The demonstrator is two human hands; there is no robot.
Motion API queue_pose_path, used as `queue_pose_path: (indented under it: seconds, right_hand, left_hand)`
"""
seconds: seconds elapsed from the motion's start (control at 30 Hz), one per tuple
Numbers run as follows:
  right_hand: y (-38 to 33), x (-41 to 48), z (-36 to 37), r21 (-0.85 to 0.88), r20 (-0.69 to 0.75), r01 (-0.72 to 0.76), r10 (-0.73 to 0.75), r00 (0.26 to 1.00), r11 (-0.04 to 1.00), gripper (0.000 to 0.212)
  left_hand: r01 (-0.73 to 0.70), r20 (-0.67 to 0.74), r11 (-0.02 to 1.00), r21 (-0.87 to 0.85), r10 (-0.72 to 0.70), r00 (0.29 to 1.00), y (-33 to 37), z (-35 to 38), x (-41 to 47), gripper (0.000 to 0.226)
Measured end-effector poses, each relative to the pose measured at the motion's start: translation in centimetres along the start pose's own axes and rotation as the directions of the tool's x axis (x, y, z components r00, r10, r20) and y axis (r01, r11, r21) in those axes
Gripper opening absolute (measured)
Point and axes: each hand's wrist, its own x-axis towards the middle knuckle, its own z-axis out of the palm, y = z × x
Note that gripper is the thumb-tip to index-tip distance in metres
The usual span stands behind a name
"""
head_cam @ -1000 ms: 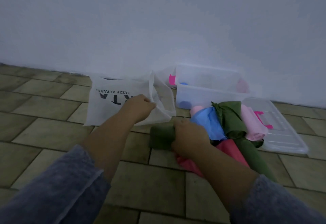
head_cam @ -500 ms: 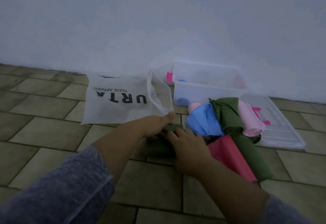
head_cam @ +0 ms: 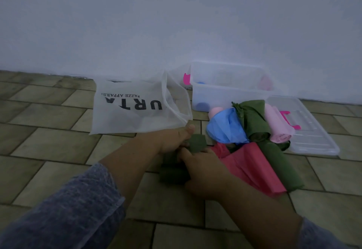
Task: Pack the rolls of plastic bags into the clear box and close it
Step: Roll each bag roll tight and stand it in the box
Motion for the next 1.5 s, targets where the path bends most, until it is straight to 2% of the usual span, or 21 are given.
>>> queue_pose_path:
  seconds: [0.1, 0.2, 0.23, 0.37, 0.47, 0.6, 0.73, 0.83, 0.9, 0.97, 1.1, 1.2, 1.27, 1.33, 1.43, 1.5]
  right_hand:
    - [0.9, 0.3, -0.6, 0.095, 0.078, -0.011, 0.003, 0.997, 0.995, 0.051]
    - [1.4, 0.6, -0.6, 0.174, 0.116, -0.034, 0.014, 0.993, 0.984, 0.055]
    - [1.6, 0.6, -0.6, 0.193, 0.107, -0.039, 0.019, 0.994, 0.980, 0.055]
    - [2.3, 0.9, -0.5, 0.126, 0.083, -0.041, 0.031, 0.996, 0.991, 0.045]
    - [2.6, 1.2, -0.6, 0.077, 0.086, -0.028, 0.021, 0.996, 0.997, 0.041]
    - [2.8, 0.7, -0.6, 0.108, -0.035, -0.096, 0.100, 0.994, 0.990, 0.034]
    - [3.4, -0.3, -0.6, 0.054, -0.048, -0.101, 0.103, 0.994, 0.993, 0.045]
    - [3.7, -0.4, -1.1, 0.050, -0.065, -0.151, 0.154, 0.986, 0.987, 0.042]
    - [3.7, -0.2, -1.2, 0.049, -0.118, -0.164, 0.168, 0.979, 0.985, 0.030]
    - [3.8, -0.1, -1.2, 0.030, -0.131, -0.162, 0.164, 0.978, 0.986, 0.026]
    - [4.2, 0.3, -1.3, -0.053, -0.114, -0.159, 0.152, 0.982, 0.986, 0.038]
    - [4.1, 0.7, -1.5, -0.052, -0.163, -0.186, 0.175, 0.971, 0.981, 0.029]
    - [4.0, 0.9, -1.5, -0.083, -0.195, -0.179, 0.160, 0.968, 0.980, 0.020]
    - [3.9, 1.1, -1.3, -0.122, -0.221, -0.153, 0.124, 0.967, 0.981, 0.019]
    - [3.5, 1.2, -1.0, -0.158, -0.232, -0.104, 0.065, 0.971, 0.982, 0.032]
    - [3.3, 1.4, -0.9, -0.203, -0.205, -0.080, 0.038, 0.978, 0.976, 0.038]
  left_hand:
    - [-0.049, -0.058, 0.993, 0.109, 0.055, 0.997, -0.1, 0.2, -0.4, 0.054]
    - [0.018, -0.041, 0.987, 0.163, -0.012, 0.999, -0.2, 0.3, -1.3, 0.080]
    - [0.031, -0.024, 0.980, 0.199, -0.026, 0.999, -0.3, 0.3, -1.5, 0.081]
    - [-0.080, -0.036, 0.897, 0.436, 0.106, 0.994, -1.5, -0.1, -2.8, 0.042]
    - [-0.097, -0.046, 0.847, 0.523, 0.142, 0.989, -2.6, -0.3, -3.6, 0.046]
    - [-0.084, -0.136, 0.834, 0.546, 0.187, 0.973, -3.7, -0.3, -3.6, 0.025]
    - [-0.001, -0.233, 0.789, 0.614, 0.183, 0.955, -3.4, 0.0, -3.1, 0.006]
    - [-0.036, -0.284, 0.695, 0.718, 0.340, 0.896, -3.5, 0.1, -2.9, 0.007]
    - [-0.112, -0.235, 0.678, 0.726, 0.398, 0.887, -3.9, 0.1, -3.2, 0.028]
    - [-0.101, -0.198, 0.647, 0.756, 0.372, 0.907, -4.2, 0.0, -3.3, 0.043]
    - [-0.002, -0.255, 0.653, 0.757, 0.298, 0.920, -4.0, -0.5, -2.6, 0.045]
    - [-0.024, -0.260, 0.599, 0.800, 0.383, 0.886, -4.2, -0.3, -2.2, 0.048]
    - [-0.035, -0.254, 0.563, 0.826, 0.425, 0.869, -4.3, -0.1, -2.2, 0.044]
    - [-0.002, -0.277, 0.564, 0.826, 0.408, 0.870, -4.1, -0.2, -1.9, 0.035]
    - [0.028, -0.285, 0.588, 0.808, 0.350, 0.892, -3.7, -0.8, -1.2, 0.027]
    - [0.057, -0.282, 0.589, 0.806, 0.297, 0.912, -3.3, -0.9, -0.8, 0.031]
